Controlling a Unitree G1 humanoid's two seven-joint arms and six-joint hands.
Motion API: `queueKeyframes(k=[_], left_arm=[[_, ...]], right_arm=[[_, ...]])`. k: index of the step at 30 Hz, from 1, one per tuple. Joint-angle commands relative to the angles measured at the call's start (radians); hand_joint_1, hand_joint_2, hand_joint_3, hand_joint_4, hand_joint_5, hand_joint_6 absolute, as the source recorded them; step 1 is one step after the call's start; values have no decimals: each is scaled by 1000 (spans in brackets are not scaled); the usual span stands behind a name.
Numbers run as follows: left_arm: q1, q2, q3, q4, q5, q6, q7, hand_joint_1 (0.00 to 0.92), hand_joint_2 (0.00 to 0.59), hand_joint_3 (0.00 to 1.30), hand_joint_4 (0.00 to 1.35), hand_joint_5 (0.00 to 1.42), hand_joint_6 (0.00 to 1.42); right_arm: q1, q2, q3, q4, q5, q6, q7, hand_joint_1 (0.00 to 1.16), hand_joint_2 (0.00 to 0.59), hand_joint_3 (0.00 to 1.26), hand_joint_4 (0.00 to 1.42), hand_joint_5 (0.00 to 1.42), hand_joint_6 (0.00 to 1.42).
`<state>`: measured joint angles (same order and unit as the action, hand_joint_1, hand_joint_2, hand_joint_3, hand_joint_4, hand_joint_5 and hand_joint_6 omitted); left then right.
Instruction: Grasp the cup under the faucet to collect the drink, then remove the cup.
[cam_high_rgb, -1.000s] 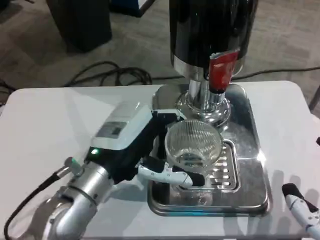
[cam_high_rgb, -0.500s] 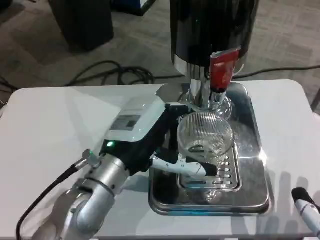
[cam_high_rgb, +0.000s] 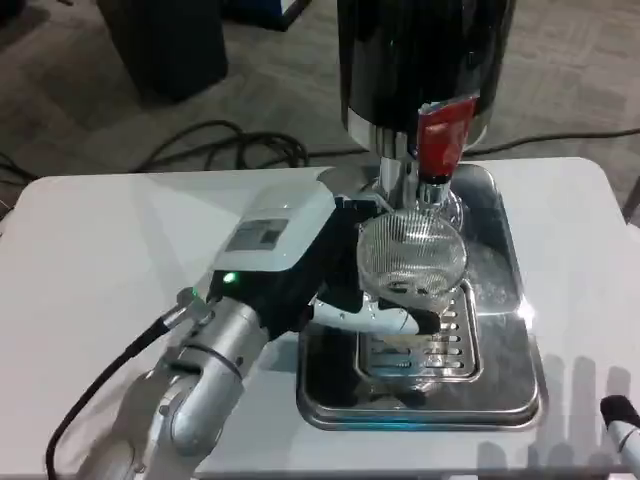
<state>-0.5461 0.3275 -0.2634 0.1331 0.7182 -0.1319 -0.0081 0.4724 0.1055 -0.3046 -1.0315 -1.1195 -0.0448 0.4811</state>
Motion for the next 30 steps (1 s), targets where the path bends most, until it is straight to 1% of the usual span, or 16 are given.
queueKeyframes(k=[1,3,6,15,16,18,19,22,24,26,30], left_arm=[[13,18,-11,-35,5,23,-34,301,82,604,495,698,1093],[19,24,-9,-47,6,27,-35,276,88,588,452,636,1053],[25,28,-7,-63,6,30,-32,261,90,571,415,595,1047],[35,31,4,-108,14,43,-18,262,104,560,401,557,973],[35,33,5,-112,16,46,-17,257,103,552,393,546,938],[35,37,9,-118,24,53,-14,246,100,521,355,486,817],[35,38,10,-120,28,54,-13,242,97,496,319,446,735],[38,39,11,-128,43,59,-11,223,91,448,217,328,572],[38,42,8,-131,46,67,-26,208,88,401,155,270,492],[33,46,3,-126,41,76,-55,200,88,375,123,225,452],[25,51,-3,-118,24,77,-89,199,87,348,81,194,418]], right_arm=[[10,55,-30,-16,34,-26,-14,95,377,64,0,0,128],[12,57,-40,-16,45,-33,-13,95,378,67,0,0,128],[10,58,-50,-16,56,-39,-10,93,380,74,0,0,138],[8,58,-64,-16,70,-40,-2,92,379,77,0,0,142],[9,59,-65,-16,72,-39,-2,94,379,78,0,0,142],[12,59,-67,-16,76,-40,-1,97,379,81,0,0,143],[14,59,-69,-16,80,-41,-1,99,380,82,0,0,143],[18,57,-75,-16,90,-43,-2,110,385,94,0,0,143],[18,56,-78,-16,95,-44,1,112,385,94,0,0,143],[16,54,-82,-16,101,-44,4,113,385,96,0,0,144],[12,51,-92,-16,113,-46,5,118,385,109,0,0,158]])
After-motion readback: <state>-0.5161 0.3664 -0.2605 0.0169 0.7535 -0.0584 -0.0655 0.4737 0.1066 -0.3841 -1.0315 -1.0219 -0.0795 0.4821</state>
